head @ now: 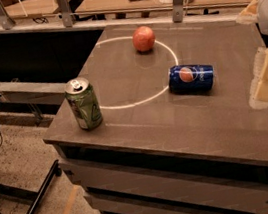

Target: Knock green can over

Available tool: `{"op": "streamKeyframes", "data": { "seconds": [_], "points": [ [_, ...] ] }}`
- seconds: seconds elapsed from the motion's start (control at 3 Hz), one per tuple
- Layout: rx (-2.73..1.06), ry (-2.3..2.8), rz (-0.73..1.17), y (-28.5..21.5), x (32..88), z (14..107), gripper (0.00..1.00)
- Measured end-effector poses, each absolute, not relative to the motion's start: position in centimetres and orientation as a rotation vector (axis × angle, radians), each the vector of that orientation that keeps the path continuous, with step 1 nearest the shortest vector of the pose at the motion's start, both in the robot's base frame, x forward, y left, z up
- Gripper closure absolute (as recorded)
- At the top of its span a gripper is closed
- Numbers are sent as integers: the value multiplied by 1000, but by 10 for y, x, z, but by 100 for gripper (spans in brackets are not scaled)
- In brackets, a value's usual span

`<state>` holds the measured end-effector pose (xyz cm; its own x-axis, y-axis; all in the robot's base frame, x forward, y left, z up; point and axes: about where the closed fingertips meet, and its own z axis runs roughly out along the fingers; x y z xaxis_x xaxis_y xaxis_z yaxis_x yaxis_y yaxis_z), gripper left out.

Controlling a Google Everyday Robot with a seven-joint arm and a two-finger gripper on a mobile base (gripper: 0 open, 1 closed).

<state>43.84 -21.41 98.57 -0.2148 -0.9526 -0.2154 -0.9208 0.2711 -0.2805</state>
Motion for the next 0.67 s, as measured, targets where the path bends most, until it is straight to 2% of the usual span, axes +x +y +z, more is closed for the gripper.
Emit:
{"op": "streamKeyframes", "data": {
  "seconds": [0.67],
  "points": [
    [-1658,2199,-123,-207,444,983,0]
  ]
}}
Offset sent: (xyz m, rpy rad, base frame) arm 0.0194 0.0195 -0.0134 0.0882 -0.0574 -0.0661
